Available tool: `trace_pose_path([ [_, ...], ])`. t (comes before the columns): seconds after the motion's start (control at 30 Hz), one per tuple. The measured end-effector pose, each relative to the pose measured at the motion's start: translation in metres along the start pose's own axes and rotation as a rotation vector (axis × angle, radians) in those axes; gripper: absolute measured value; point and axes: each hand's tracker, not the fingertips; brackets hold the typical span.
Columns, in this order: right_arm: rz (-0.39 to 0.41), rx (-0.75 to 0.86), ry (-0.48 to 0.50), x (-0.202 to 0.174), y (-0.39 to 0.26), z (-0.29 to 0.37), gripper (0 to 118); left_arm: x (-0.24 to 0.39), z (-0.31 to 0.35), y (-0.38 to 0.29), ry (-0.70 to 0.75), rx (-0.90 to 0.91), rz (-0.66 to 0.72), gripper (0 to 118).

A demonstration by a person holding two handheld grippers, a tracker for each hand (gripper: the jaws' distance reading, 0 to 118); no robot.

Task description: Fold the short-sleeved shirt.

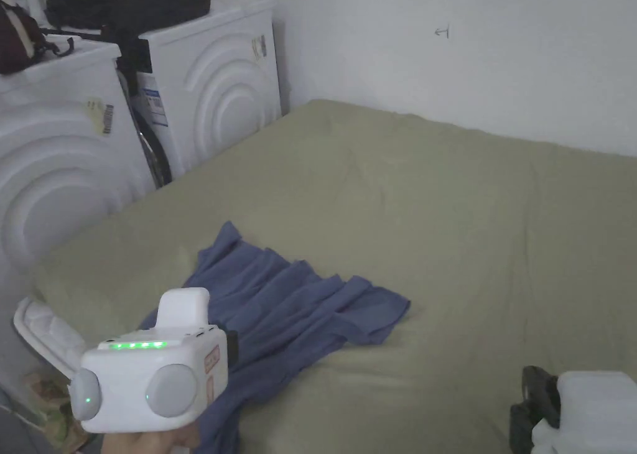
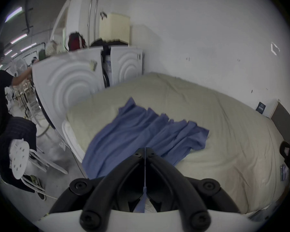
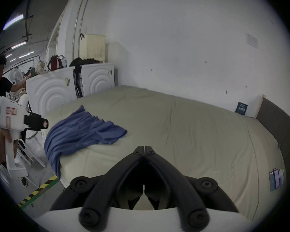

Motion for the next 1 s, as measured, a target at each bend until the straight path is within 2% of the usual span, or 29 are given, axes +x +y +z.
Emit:
trace_pose_path([
  [0.17,-0.013,-0.072,-0.01,0.0,-0.021,-0.016,0,-0.014,-0.058,-0.004,-0.021,-0.162,0.017,1],
  [0.2,-0.011,-0.082,-0.01,0.0,-0.024,-0.017,0,-0.016,-0.064,-0.003,-0.021,-0.184,0.008,11],
  [0.23,-0.016,-0.097,-0.009,0.0,-0.027,-0.019,0,-0.018,-0.07,-0.003,-0.036,-0.214,0.002,26],
  [0.27,-0.025,-0.111,0.0,0.0,-0.03,-0.021,0,-0.02,-0.073,-0.003,-0.047,-0.235,-0.008,57],
  [0.3,-0.031,-0.119,0.007,0.0,-0.032,-0.023,0,-0.022,-0.079,-0.002,-0.066,-0.277,-0.004,110],
  [0.33,-0.034,-0.126,0.008,-0.002,-0.034,-0.023,0,-0.022,-0.079,-0.006,-0.102,-0.299,0.004,118],
  [0.37,-0.035,-0.131,0.01,-0.003,-0.035,-0.023,0,-0.016,-0.077,-0.012,-0.098,-0.267,0.017,113],
  [0.5,-0.032,-0.138,0.024,-0.008,-0.036,-0.022,0,0.007,-0.058,-0.018,-0.074,-0.275,-0.039,116],
  [0.53,-0.03,-0.138,0.026,-0.009,-0.037,-0.021,0,-0.011,-0.082,0.002,-0.074,-0.284,-0.064,116],
  [0.67,-0.022,-0.144,0.025,-0.009,-0.039,-0.019,0,-0.011,-0.126,-0.005,-0.124,-0.41,-0.108,116],
  [0.77,-0.009,-0.157,0.018,-0.006,-0.041,-0.017,0,-0.014,-0.142,-0.011,-0.07,-0.403,-0.244,104],
  [0.8,-0.005,-0.157,0.017,-0.004,-0.042,-0.015,0,-0.015,-0.141,-0.009,-0.087,-0.399,-0.234,75],
  [0.83,-0.005,-0.158,0.011,-0.002,-0.042,-0.013,0,-0.018,-0.136,-0.005,-0.082,-0.375,-0.188,32],
  [0.87,-0.009,-0.163,0.007,0.0,-0.043,-0.012,0,-0.021,-0.131,-0.002,-0.06,-0.331,-0.18,5],
  [0.9,-0.018,-0.167,0.007,0.003,-0.043,-0.011,0,-0.026,-0.129,-0.001,-0.019,-0.289,-0.191,5],
  [0.93,-0.026,-0.166,0.008,0.005,-0.043,-0.008,0,-0.011,-0.097,0.005,-0.009,-0.245,-0.21,5],
  [1.0,-0.024,-0.164,0.002,0.007,-0.043,-0.001,0,0.003,-0.079,0.001,-0.067,-0.299,-0.119,5],
])
